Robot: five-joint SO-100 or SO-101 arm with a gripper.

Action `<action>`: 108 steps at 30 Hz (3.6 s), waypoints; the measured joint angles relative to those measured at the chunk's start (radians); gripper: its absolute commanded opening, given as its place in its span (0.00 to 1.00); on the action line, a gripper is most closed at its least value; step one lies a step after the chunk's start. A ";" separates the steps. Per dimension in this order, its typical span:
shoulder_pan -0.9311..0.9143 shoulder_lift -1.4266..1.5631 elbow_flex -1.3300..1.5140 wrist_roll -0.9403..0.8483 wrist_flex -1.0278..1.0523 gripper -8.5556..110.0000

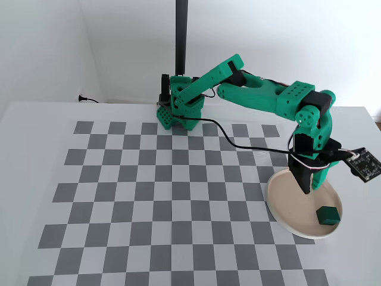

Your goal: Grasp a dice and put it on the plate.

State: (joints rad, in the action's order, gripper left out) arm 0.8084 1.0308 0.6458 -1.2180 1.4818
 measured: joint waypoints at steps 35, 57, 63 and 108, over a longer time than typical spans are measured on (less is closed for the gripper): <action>-0.207 1.396 0.946 0.225 0.106 0.04; -0.494 2.194 1.770 0.769 -0.064 0.04; -0.531 2.241 1.940 0.882 -0.137 0.04; -0.919 2.296 2.437 0.666 -0.311 0.04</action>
State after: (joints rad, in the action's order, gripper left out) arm -0.1104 3.3272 3.0833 -0.5522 1.1704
